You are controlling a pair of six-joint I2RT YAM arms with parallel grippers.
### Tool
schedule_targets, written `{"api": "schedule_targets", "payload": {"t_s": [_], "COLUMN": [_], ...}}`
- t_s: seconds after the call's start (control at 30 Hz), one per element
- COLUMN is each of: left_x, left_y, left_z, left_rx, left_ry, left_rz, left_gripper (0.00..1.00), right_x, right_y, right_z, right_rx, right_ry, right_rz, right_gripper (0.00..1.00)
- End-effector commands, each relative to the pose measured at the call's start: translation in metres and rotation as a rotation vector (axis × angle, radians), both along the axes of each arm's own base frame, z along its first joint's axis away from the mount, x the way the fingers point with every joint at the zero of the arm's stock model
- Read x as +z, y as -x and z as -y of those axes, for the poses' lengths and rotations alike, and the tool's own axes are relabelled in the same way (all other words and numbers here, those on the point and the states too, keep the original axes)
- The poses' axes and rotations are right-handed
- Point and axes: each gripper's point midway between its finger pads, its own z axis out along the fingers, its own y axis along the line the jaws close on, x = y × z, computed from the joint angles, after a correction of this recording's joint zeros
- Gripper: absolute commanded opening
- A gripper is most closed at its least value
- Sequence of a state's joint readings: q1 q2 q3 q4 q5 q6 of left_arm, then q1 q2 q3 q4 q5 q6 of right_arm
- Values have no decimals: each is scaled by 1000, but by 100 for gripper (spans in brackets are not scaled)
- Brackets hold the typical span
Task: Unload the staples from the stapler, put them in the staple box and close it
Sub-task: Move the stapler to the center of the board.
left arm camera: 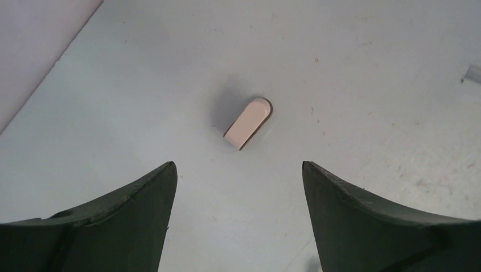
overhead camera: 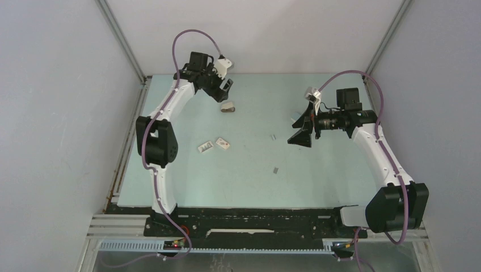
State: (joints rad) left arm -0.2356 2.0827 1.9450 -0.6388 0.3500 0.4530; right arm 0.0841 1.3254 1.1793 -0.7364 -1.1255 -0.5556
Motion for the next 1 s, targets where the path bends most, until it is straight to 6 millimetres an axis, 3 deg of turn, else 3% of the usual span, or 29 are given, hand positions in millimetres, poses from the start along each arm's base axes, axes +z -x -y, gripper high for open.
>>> {"api": "schedule_targets", "payload": {"t_s": [0.0,0.3,0.53,0.77,0.97], "left_x": [10,-15,-41,-68,-91], "left_y": [-7,-14,-26,-25,-26], "left_z": [-7,3,-4,6,12], "left_rx": [-147,-349,-431,-522,-577], "left_ry": [-92,-126,-217,-296,-435], "left_rz": [62,78,93,88,88], "left_gripper": [86,84,83,73,70], "right_x": [5,3,2,2,3], "right_y": [-2,-3,-4,-4,-4], "right_z": [2,2,2,3,4], "right_rx": [3,3,5,6,1], "right_ry": [1,5,7,10,17], "right_rz": [38,33,38,45,56], "right_gripper": [100,100,100,100,100]}}
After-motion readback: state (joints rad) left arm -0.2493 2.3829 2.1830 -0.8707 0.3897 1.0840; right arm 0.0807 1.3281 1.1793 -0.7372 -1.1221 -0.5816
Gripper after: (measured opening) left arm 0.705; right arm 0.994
